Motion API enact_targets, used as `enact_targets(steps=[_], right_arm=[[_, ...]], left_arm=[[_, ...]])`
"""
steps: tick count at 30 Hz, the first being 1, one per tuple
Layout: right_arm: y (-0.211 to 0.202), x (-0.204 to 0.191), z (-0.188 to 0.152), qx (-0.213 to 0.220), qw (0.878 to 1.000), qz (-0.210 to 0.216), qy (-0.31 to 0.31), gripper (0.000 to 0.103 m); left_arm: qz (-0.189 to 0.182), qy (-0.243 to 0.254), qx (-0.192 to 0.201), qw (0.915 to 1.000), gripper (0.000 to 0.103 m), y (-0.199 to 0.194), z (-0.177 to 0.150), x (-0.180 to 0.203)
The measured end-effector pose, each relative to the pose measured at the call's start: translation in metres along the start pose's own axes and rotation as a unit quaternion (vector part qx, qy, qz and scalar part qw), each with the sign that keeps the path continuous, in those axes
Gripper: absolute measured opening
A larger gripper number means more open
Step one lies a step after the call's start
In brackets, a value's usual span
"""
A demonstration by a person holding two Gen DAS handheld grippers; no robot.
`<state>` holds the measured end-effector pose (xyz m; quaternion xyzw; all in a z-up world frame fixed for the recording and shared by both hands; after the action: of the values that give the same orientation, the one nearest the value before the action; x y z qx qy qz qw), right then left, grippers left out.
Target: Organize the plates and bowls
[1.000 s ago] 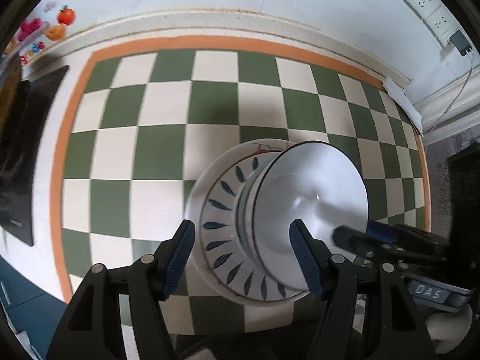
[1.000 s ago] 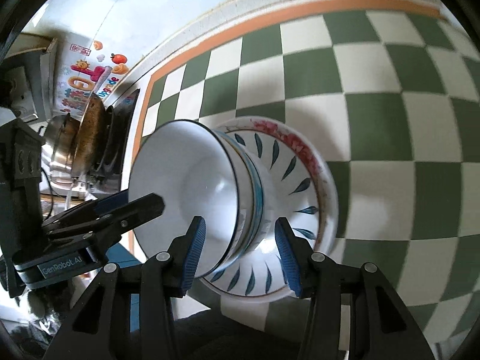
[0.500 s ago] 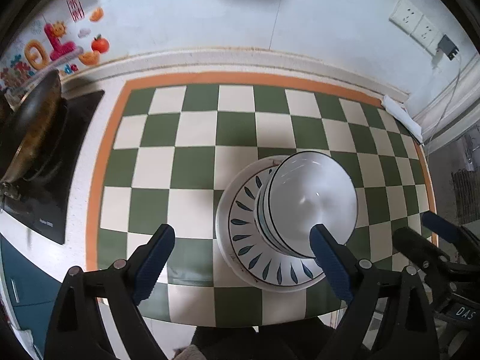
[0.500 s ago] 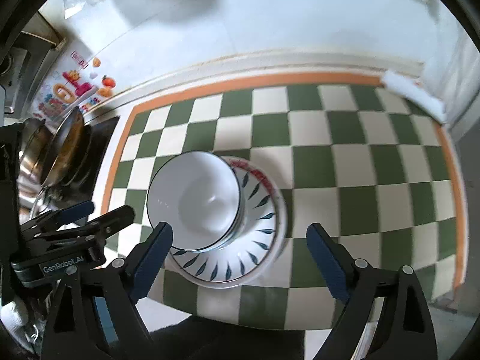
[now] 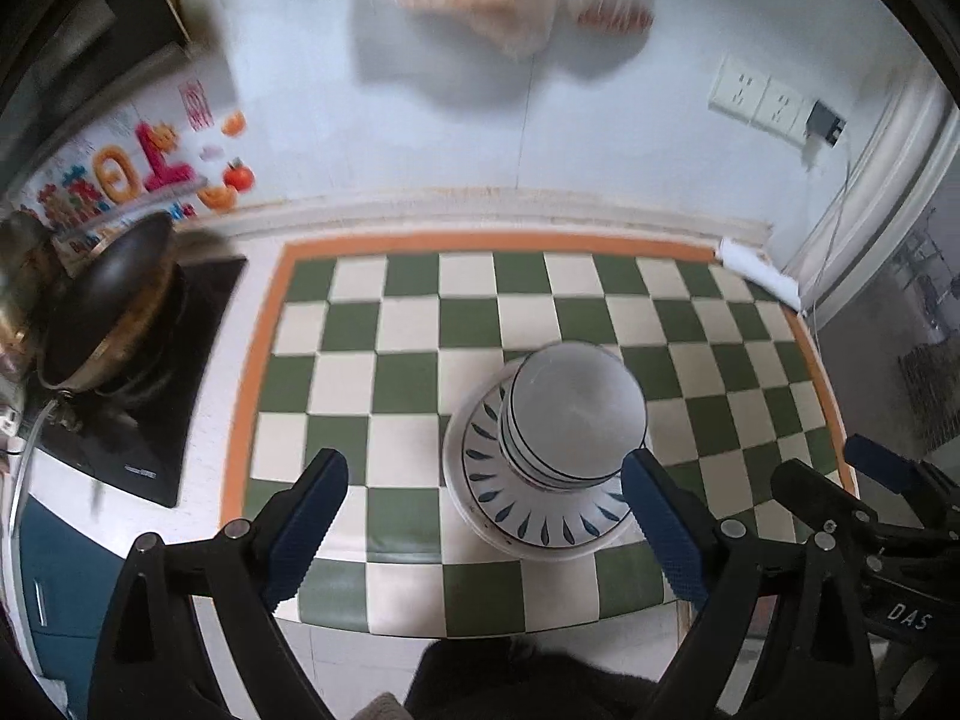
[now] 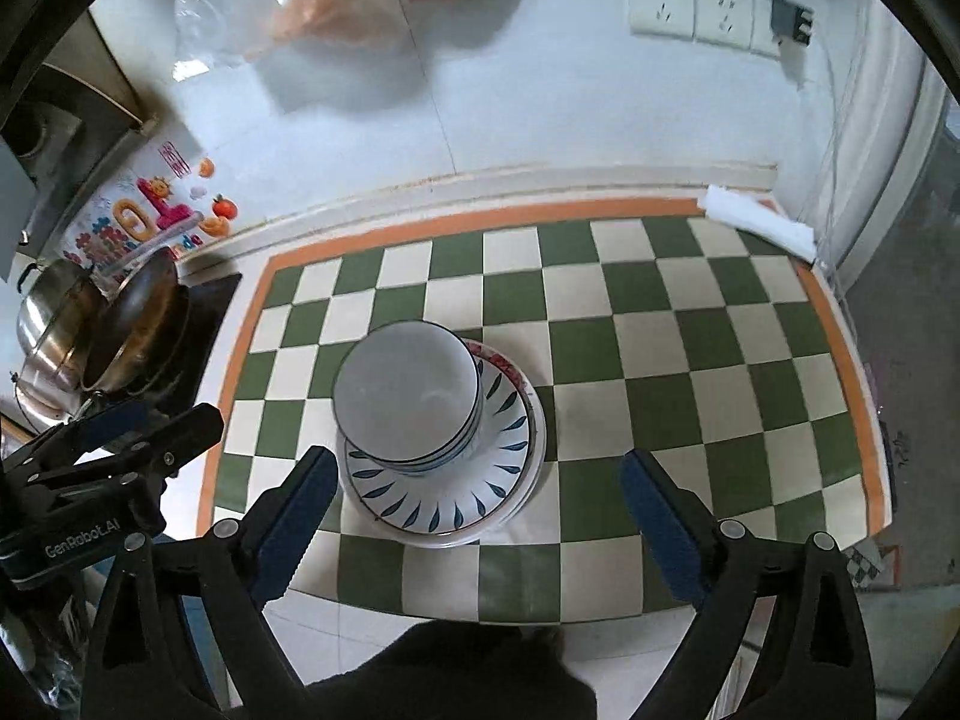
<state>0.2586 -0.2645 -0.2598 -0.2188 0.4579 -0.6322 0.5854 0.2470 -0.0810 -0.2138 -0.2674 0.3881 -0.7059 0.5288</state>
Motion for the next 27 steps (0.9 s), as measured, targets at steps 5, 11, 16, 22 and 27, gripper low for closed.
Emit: enact_targets(steps=[5, 11, 16, 22, 27], right_arm=[[-0.053, -0.003, -0.008, 0.043, 0.999, 0.0, -0.012, 0.098], [-0.113, -0.005, -0.028, 0.079, 0.996, 0.004, -0.034, 0.1], [-0.153, -0.003, -0.056, 0.088, 0.995, 0.008, -0.041, 0.1], [-0.2, -0.003, -0.093, 0.108, 0.993, 0.008, -0.051, 0.1], [-0.232, -0.004, -0.115, 0.131, 0.99, 0.004, -0.053, 0.1]], left_arm=[[0.022, -0.008, 0.046, 0.9987, 0.103, -0.047, -0.005, 0.004], [0.034, -0.014, 0.071, 0.9968, 0.103, -0.096, -0.028, 0.015], [0.044, -0.016, 0.077, 0.996, 0.103, -0.134, -0.056, 0.025], [0.053, -0.016, 0.088, 0.9946, 0.103, -0.172, -0.083, 0.034], [0.052, -0.016, 0.093, 0.9942, 0.103, -0.191, -0.102, 0.035]])
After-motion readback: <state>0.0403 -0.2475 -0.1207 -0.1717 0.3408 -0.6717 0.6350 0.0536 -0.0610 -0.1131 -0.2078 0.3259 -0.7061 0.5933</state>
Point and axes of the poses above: each gripper's, at about its wrist camera, not at the fingertips, and y roughly the way its jaws point, x to its right, z to its top, the point moved 7 cm from there along y, roughly the way its jaws point, and after that the axes turned 11 degrees about y, right-handed, at the moved point
